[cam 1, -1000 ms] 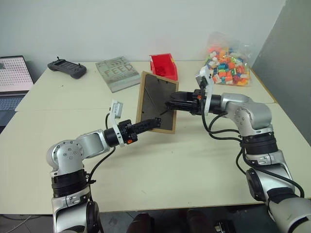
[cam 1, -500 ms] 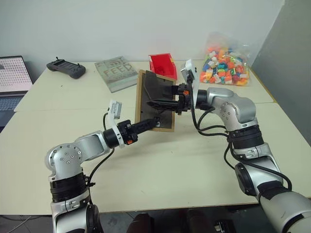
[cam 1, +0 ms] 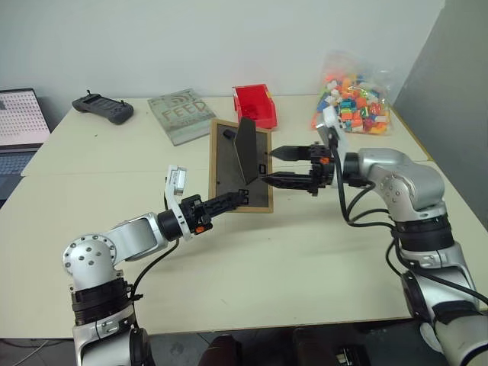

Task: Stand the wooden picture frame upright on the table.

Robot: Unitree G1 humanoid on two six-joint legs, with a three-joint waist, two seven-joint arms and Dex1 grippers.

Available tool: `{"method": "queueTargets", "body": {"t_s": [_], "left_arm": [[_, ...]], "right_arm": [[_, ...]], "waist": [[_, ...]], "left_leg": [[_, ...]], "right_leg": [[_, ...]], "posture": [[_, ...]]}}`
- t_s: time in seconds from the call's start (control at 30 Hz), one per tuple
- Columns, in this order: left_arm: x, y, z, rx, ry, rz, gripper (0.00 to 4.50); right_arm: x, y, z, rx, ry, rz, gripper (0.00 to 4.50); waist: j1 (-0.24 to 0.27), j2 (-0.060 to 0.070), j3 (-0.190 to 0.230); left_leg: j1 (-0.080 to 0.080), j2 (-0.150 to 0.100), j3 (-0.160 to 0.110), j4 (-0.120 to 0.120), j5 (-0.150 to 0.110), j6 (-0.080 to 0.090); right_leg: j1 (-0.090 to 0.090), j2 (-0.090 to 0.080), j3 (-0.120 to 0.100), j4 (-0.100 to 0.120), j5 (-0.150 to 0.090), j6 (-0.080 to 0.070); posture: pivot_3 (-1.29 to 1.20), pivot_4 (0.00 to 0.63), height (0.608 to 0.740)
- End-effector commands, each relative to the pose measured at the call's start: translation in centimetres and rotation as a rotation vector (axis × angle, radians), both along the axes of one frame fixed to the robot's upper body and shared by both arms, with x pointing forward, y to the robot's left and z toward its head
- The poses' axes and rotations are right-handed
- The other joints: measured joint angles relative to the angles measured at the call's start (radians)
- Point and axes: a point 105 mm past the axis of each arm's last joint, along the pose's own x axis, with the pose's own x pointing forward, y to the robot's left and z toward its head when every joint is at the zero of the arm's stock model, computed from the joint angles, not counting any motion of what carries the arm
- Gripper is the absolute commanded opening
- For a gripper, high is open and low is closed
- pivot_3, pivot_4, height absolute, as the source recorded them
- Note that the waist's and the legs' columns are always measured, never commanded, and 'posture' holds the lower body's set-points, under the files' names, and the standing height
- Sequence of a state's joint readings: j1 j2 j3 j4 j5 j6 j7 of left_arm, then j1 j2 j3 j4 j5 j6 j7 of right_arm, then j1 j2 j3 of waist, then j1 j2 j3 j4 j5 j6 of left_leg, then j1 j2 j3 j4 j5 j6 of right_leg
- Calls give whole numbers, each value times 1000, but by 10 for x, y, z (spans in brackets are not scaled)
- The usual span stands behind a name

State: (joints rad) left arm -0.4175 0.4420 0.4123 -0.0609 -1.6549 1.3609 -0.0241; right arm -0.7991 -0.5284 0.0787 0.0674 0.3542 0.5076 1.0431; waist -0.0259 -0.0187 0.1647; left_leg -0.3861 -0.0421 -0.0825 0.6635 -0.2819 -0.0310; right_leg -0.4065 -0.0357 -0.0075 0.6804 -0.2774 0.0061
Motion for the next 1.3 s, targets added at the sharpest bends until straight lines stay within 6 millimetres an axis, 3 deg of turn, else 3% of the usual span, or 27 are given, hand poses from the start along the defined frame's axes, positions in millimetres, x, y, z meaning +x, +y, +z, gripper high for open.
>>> {"method": "queueTargets", "body": {"t_s": [0.03, 0.13, 0.23, 0.43, 0.63, 0.67, 0.73, 0.9, 1.03, 1.13, 1.2, 1.3], "left_arm": [[-15, 2, 18, -97, 21, -53, 1312], [-14, 2, 19, -127, 19, -56, 1312], [-15, -3, 20, -145, 12, -69, 1312], [-23, -16, 16, -173, 13, -117, 1312], [-31, -21, 12, -179, 16, -147, 1312], [-32, -21, 12, -181, 17, -150, 1312], [-33, -21, 12, -188, 13, -157, 1312], [-35, -20, 9, -181, 23, -161, 1312], [-35, -18, 8, -177, 30, -157, 1312], [-35, -18, 7, -163, 29, -147, 1312], [-34, -15, 8, -144, 24, -129, 1996], [-30, -5, 14, -99, -3, -77, 2479]], "right_arm": [[14, -26, -3, -332, -680, -134, 4448], [4, -16, -21, -458, -1075, -37, 4448], [-5, 6, -19, -387, -1282, 23, 4448], [-3, 39, -7, -280, -1482, 27, 4448], [1, 50, -7, -261, -1533, 60, 4448], [2, 51, -7, -266, -1539, 64, 4096], [3, 51, -8, -269, -1544, 73, 3936], [4, 50, -6, -265, -1560, 80, 2876], [3, 47, -6, -271, -1568, 98, 1808], [1, 45, -6, -267, -1565, 114, 1516], [0, 44, -4, -258, -1558, 123, 1510], [0, 42, -1, -222, -1489, 129, 1332]], "waist": [[-1, 0, 0], [-1, -1, 1], [-7, -1, 0], [-5, -1, 0], [-1, -2, 0], [-1, -2, 0], [-2, -2, 0], [-4, -2, 0], [-5, -2, 0], [-5, -2, 0], [-5, -2, 0], [-5, -2, 0]], "left_leg": [[0, 0, 1, 0, 0, 0], [1, -1, 3, 0, 0, 0], [4, 0, 5, 0, 1, -2], [4, 1, 6, 0, 3, -4], [4, 1, 6, 0, 3, -5], [4, 1, 6, 0, 3, -5], [4, 1, 7, 0, 3, -4], [5, 1, 7, 0, 3, -4], [5, 1, 8, 0, 3, -4], [5, 1, 8, 0, 3, -4], [5, 1, 8, 0, 3, -4], [5, 2, 8, -1, 3, -4]], "right_leg": [[0, 0, 0, 0, 0, 0], [0, 0, 3, 1, 0, 0], [0, 2, 4, 2, 0, 0], [0, 4, 8, 2, 0, 0], [0, 4, 10, 1, 0, 0], [0, 5, 10, 1, 0, 0], [0, 5, 10, 1, 0, 0], [0, 6, 12, 1, 0, 0], [0, 6, 12, 1, 0, 0], [0, 6, 12, 1, 0, 0], [0, 6, 12, 1, 0, 0], [0, 6, 13, 1, 0, 0]], "posture": [[0, 150, 740], [0, 150, 740], [0, 150, 740], [0, 150, 740], [0, 150, 740], [0, 150, 740], [0, 150, 740], [0, 150, 740], [0, 150, 740], [0, 150, 740], [0, 150, 740], [0, 150, 740]]}}
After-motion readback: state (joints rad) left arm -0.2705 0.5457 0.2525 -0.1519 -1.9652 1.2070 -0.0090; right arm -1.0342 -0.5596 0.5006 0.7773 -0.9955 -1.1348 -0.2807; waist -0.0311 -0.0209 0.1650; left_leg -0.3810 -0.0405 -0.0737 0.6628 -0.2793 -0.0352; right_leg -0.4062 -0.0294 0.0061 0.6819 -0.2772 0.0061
